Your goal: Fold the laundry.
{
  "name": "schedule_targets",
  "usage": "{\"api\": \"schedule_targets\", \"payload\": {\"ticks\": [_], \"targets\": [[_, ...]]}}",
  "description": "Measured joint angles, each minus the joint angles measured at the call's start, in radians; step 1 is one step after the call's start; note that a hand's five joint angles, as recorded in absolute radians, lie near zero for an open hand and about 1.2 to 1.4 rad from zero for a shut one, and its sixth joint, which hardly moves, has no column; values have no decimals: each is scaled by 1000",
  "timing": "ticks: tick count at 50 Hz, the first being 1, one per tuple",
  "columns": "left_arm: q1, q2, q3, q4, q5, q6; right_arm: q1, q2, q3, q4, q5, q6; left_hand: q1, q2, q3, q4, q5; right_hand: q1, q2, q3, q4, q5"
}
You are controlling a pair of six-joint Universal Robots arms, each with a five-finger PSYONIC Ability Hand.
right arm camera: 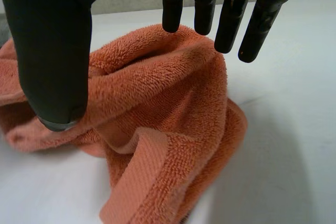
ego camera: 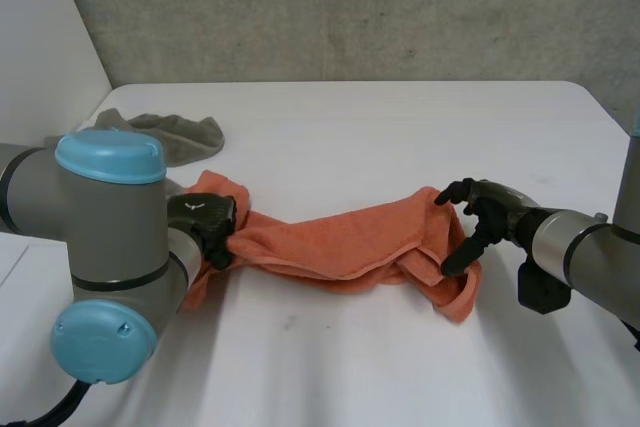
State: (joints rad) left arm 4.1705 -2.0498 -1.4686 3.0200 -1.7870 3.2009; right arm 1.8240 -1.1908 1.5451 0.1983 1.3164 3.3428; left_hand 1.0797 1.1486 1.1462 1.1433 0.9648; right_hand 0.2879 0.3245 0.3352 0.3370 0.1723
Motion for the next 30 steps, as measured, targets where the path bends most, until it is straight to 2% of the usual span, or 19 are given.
{"api": "schedule_targets", "payload": {"ticks": [3, 7, 17, 19, 20, 21, 22, 24, 25, 26, 30], "targets": [[2, -2, 0, 0, 0, 0, 7, 25, -11, -11, 3, 27, -37, -117, -109, -106, -95, 0, 0, 0, 0, 0], [4, -4, -2, 1, 0, -1, 23, 62, -27, -26, 10, 54, -251, -303, -293, -292, -287, 0, 0, 0, 0, 0], [5, -10, -9, 5, 0, -1, 73, 159, -83, -38, 24, 84, -377, -451, -448, -450, -447, 33, 34, 33, 26, 17], [6, -11, -10, 5, 0, -1, 85, 174, -94, -39, 33, 85, -377, -457, -452, -454, -452, 138, 171, 151, 144, 126], [6, -12, -11, 5, 0, -1, 92, 184, -102, -41, 41, 84, -377, -457, -453, -454, -453, 266, 325, 314, 312, 282], [6, -12, -13, 5, 0, 0, 99, 193, -110, -45, 51, 83, -377, -457, -453, -454, -453, 328, 409, 380, 382, 349], [6, -12, -15, 6, 0, 0, 106, 202, -119, -50, 67, 80, -377, -457, -453, -454, -453, 510, 627, 589, 606, 564], [6, -12, -16, 6, 0, 0, 109, 206, -124, -53, 75, 78, -377, -457, -453, -454, -453, 510, 627, 589, 606, 564], [7, -12, -20, 6, 0, 1, 118, 216, -142, -68, 106, 69, -377, -457, -453, -454, -453, 629, 777, 780, 799, 744], [7, -12, -22, 7, 0, 2, 121, 219, -150, -74, 122, 63, -377, -457, -453, -454, -453, 633, 798, 825, 839, 767], [11, -12, -33, 8, 0, 6, 121, 194, -176, -87, 157, -10, -354, -426, -423, -425, -420, 633, 799, 837, 849, 768]]}}
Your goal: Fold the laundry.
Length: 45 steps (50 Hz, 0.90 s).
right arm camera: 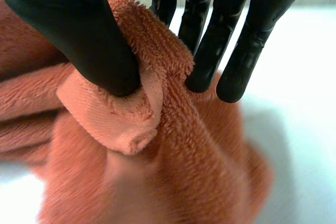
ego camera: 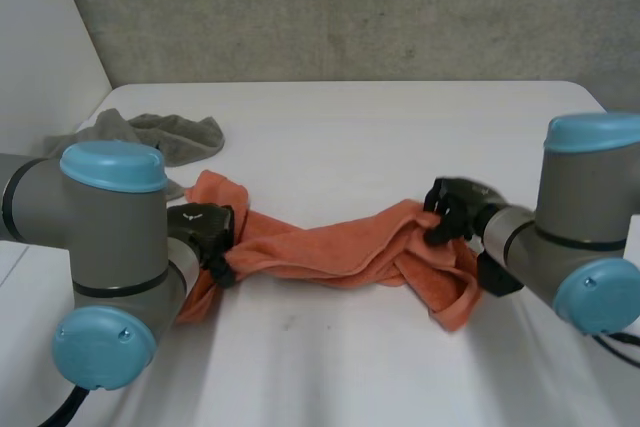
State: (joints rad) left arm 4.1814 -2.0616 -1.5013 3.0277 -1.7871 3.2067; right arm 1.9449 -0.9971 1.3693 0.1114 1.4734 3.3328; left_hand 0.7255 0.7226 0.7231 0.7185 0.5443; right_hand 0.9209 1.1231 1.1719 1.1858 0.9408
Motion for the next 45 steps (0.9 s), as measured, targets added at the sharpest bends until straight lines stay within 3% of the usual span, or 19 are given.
{"api": "schedule_targets", "payload": {"ticks": [2, 5, 7, 14, 23, 28, 34, 40, 45], "targets": [[2, 0, -4, 0, 0, 1, -1, -23, -7, 0, 5, -45, 0, 0, 0, 0, 0, 0, 3, 0, 0, 8], [7, 4, -13, -1, 1, 5, -3, -110, -18, 14, 3, -205, 303, 286, 285, 291, 282, 13, 13, 0, 0, 21], [10, 10, -16, -4, 1, 9, -5, -170, -23, 45, -3, -329, 355, 417, 415, 426, 399, 14, 13, 0, 0, 21], [18, 102, -30, -23, 2, 80, -9, -320, -62, 228, -4, -685, 355, 459, 453, 476, 422, 14, 13, 0, 0, 21], [27, 270, -43, -43, 11, 302, -11, -406, -119, 413, 6, -845, 355, 464, 464, 479, 422, 14, 13, 0, 0, 21], [44, 270, -32, -53, 14, 421, -15, -362, -103, 483, 10, -922, 355, 464, 464, 479, 422, 15, 13, 0, 0, 21], [57, 131, 64, -50, 10, 512, -14, -215, -138, 458, 46, -979, 355, 464, 464, 480, 422, 21, 13, 0, 0, 21], [64, -35, 296, -18, -2, 539, -9, -70, -335, 310, 127, -988, 355, 464, 465, 480, 423, 21, 13, 0, 0, 20], [68, -107, 574, 105, -18, 536, -14, -16, -569, 49, 171, -976, 355, 471, 465, 480, 422, 21, 13, 0, 0, 21]]}}
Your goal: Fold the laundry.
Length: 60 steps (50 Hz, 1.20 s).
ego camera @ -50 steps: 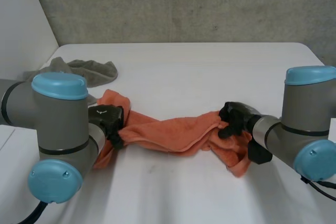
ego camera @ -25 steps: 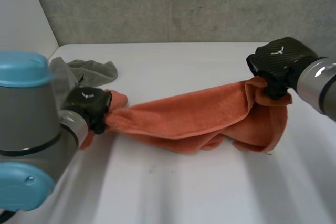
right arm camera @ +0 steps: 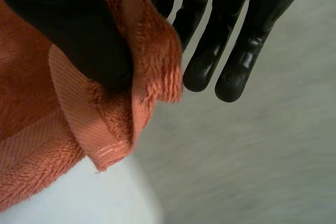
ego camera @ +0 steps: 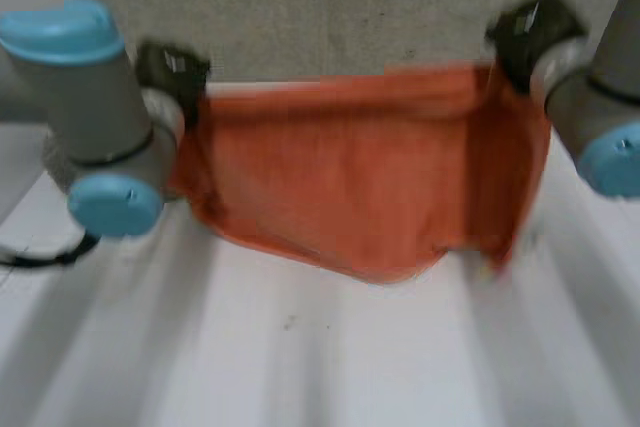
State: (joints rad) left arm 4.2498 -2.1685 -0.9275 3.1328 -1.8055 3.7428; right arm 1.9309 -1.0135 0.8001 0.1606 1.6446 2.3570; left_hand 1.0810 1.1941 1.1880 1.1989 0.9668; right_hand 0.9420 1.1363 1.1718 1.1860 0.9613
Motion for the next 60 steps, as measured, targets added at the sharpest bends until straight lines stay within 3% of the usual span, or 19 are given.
{"api": "schedule_targets", "payload": {"ticks": [6, 13, 27, 32, 35, 38, 50, 60], "targets": [[-3, 68, 89, 213, -6, -7, -2, -47, -60, -249, -9, 11, 0, 1, 0, 0, 22, 22, 34, 0, 0, 0], [-7, 180, -74, 328, -2, -11, -6, -116, 89, -313, -78, 15, 9, 1, 0, 0, 26, 23, 34, 0, 0, 14], [-10, 178, -621, 323, 0, -16, -90, -173, 677, -225, -170, 10, 10, 1, 2, -2, 26, 23, 34, 0, 0, 14], [-16, 110, -717, 317, -4, -17, -118, -170, 820, -222, -197, 15, 3, -135, -128, -138, -61, 23, 34, 0, 0, 14], [-21, 82, -747, 310, -4, -16, -133, -170, 870, -226, -206, 22, -353, -444, -423, -438, -377, 31, 34, 0, 0, 14], [-24, 75, -767, 304, -2, -16, -145, -173, 893, -229, -209, 36, -509, -617, -610, -623, -564, 33, 39, 0, 0, 14], [17, 141, -827, 304, -6, -34, -218, -211, 920, -224, -228, 242, -652, -773, -766, -789, -740, 33, 41, 0, 0, 14], [49, 207, -850, 251, -3, -162, -288, -240, 915, -191, -239, 361, -652, -774, -766, -790, -741, 33, 41, 0, 0, 14]]}}
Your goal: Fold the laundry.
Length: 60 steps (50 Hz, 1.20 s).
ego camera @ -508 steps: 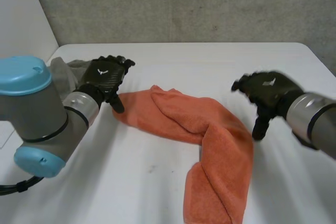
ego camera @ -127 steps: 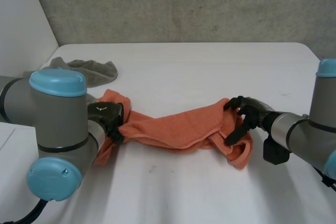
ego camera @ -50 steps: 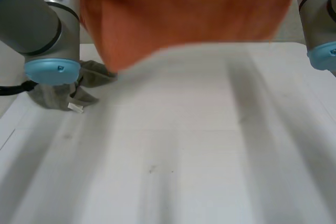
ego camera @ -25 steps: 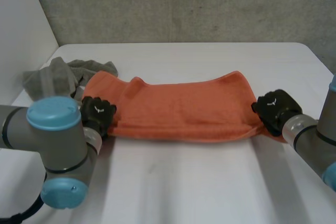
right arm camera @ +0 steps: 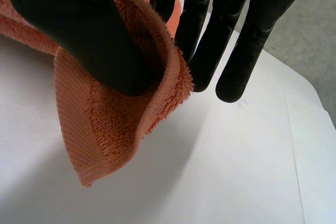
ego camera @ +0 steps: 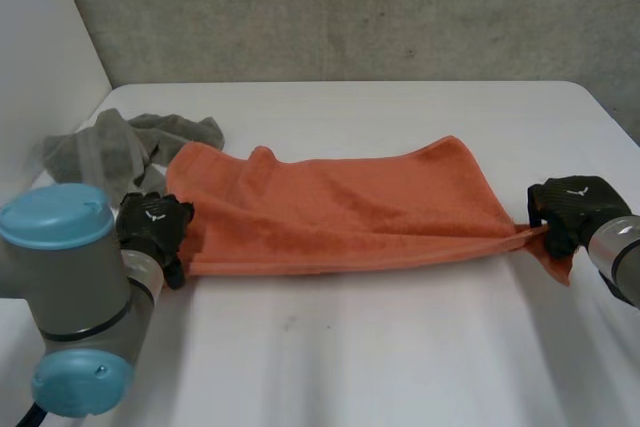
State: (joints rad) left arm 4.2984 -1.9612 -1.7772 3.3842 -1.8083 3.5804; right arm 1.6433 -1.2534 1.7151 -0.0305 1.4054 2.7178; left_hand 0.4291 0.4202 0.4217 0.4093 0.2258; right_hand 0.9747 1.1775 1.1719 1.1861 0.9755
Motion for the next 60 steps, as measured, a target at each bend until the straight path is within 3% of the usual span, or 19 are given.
{"api": "schedule_targets", "payload": {"ticks": [3, 7, 9, 10, 11, 16, 23, 31, 36, 41, 46, 52, 56, 58, 59, 60], "targets": [[4, 8, -1, -37, 1, -19, -7, -6, 0, 12, -12, 14, 3, 3, 2, 6, 18, 0, 0, 0, 0, 0], [10, 12, -4, -85, 4, -31, -12, -10, 0, 33, -46, 24, 191, 182, 180, 196, 202, 0, 0, 0, 0, 0], [16, 10, -6, -94, 6, -30, -12, -10, -2, 54, -71, 24, 366, 355, 352, 348, 348, 0, 0, 0, 0, 0], [21, 8, -7, -99, 7, -27, -12, -10, -5, 69, -86, 24, 706, 665, 659, 666, 662, 0, 0, 0, 0, 0], [25, 7, -9, -101, 8, -25, -12, -11, -9, 81, -97, 22, 728, 709, 703, 723, 712, 0, 0, 0, 0, 0], [35, 14, -13, -109, 10, -18, -13, -27, -32, 129, -119, 10, 728, 772, 765, 785, 728, 0, 5, 0, 0, 1], [42, 144, -19, -180, 11, -10, -27, -110, -105, 287, -124, -88, 728, 772, 765, 786, 728, 0, 5, 0, 0, 0], [48, 454, 35, -337, 16, 53, -98, -274, -238, 608, -110, -403, 728, 774, 767, 789, 728, 0, 5, 0, 0, 0], [51, 510, 60, -357, 40, 99, -109, -296, -269, 676, -103, -507, 728, 774, 769, 789, 728, 0, 5, 0, 0, 0], [51, 426, 80, -352, 72, 118, -97, -232, -278, 679, -90, -538, 728, 775, 769, 789, 728, 0, 5, 0, 0, 0], [47, 185, 179, -341, 86, 113, -43, -59, -328, 618, -34, -534, 728, 775, 769, 789, 728, 0, 5, 0, 0, 0], [35, -71, 460, -315, 78, 106, 39, 127, -488, 449, 97, -524, 728, 775, 770, 790, 728, 1, 5, 0, 0, 0], [31, -143, 687, -253, 73, 106, 68, 180, -637, 302, 153, -515, 728, 776, 770, 790, 728, 14, 6, 0, 0, 0], [31, -143, 687, -253, 73, 106, 68, 180, -637, 302, 153, -515, 728, 776, 770, 790, 728, 14, 6, 0, 0, 0], [27, -155, 818, -179, 71, 106, 80, 185, -725, 182, 168, -502, 728, 776, 770, 790, 728, 14, 6, 0, 0, 0], [27, -155, 818, -179, 71, 106, 80, 185, -725, 182, 168, -502, 728, 776, 770, 790, 728, 14, 6, 0, 0, 0]]}}
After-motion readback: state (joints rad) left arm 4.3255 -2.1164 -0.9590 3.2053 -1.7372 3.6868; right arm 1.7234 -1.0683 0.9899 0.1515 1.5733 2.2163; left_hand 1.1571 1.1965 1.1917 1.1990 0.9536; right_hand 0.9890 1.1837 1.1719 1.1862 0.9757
